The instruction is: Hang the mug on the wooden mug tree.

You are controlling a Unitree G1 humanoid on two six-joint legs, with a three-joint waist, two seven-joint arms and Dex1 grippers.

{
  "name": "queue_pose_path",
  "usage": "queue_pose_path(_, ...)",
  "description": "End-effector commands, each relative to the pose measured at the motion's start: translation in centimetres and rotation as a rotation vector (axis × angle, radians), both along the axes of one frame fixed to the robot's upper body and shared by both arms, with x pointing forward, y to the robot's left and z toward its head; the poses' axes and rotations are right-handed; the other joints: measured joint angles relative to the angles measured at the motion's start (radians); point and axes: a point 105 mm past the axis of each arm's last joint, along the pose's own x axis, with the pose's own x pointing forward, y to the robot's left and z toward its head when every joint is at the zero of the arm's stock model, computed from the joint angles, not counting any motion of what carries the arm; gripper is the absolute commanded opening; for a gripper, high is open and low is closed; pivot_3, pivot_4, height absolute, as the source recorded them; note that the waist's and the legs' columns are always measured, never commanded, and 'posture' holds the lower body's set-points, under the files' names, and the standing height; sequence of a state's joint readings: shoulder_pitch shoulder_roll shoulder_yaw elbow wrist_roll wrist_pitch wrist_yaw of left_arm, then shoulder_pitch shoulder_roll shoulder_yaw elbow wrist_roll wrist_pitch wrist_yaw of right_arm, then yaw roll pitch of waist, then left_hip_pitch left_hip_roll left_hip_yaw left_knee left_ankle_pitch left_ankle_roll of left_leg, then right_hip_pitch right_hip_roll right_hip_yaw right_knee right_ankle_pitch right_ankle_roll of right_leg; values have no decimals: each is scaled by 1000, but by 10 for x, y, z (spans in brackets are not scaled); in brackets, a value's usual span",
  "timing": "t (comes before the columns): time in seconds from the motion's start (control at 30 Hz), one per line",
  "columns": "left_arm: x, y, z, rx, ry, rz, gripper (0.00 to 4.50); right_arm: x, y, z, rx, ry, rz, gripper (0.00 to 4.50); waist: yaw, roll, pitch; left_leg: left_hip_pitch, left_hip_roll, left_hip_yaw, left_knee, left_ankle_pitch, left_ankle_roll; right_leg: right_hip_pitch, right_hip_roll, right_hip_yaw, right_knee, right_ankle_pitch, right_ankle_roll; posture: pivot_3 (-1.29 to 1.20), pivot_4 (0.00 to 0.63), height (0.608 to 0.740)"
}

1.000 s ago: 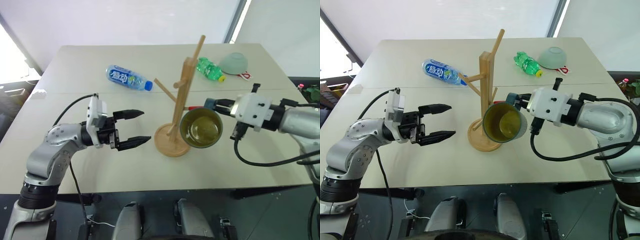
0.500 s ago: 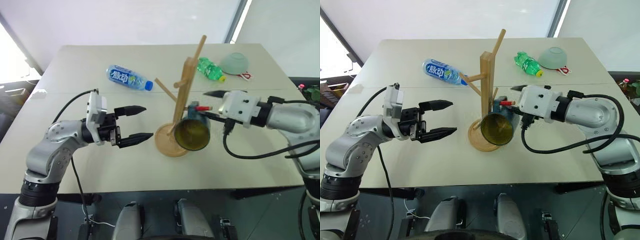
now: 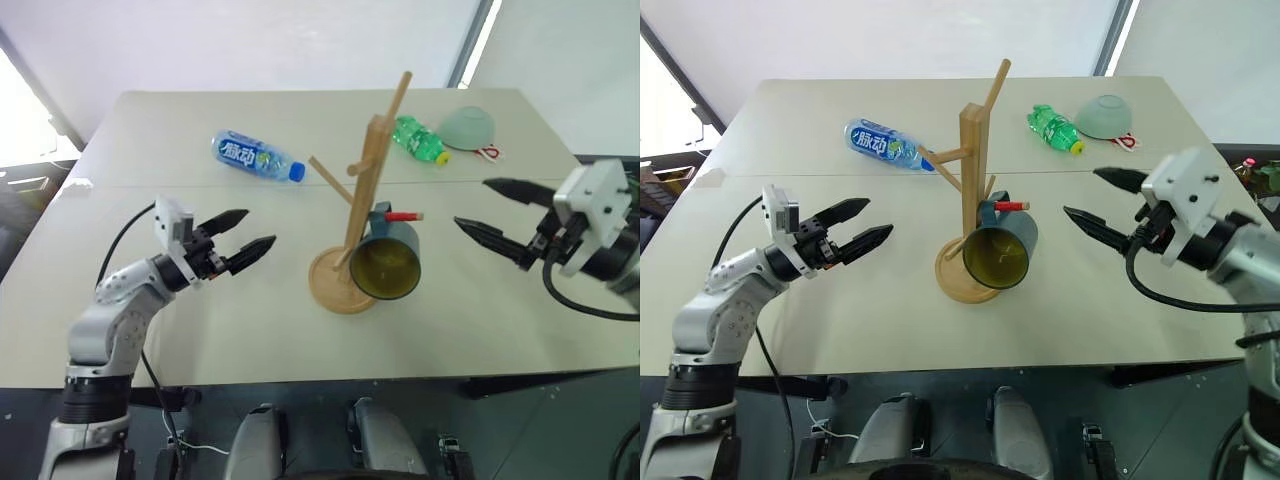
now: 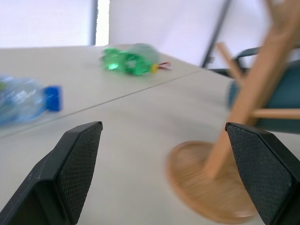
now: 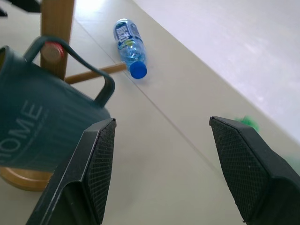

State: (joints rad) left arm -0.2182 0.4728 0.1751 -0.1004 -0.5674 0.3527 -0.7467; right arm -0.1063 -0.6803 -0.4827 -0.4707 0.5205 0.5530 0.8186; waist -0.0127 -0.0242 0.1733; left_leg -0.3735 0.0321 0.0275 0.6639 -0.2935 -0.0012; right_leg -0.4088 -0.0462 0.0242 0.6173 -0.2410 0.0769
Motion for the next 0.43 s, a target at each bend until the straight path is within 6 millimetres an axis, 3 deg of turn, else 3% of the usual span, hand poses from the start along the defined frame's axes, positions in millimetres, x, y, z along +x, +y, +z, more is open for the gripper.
queue_pose_path(0.03,9,28,-14,56,-25,227,4500,8,-21,-29,129,3,-132,3293,1,1,0,0,0,1,0,0,0,-1,0,1,1,0,0,0,150,740)
queue_pose_path(0.2,7,58,-39,56,8,443,4500,21,-20,-82,220,43,-223,3293,-4,2,0,0,0,1,0,0,0,-2,0,1,2,0,0,0,150,740)
queue_pose_path(0.43,5,67,-41,44,6,491,4500,41,-3,-96,246,46,-179,3293,0,2,0,0,1,1,0,0,0,-2,-1,0,3,0,0,0,150,740)
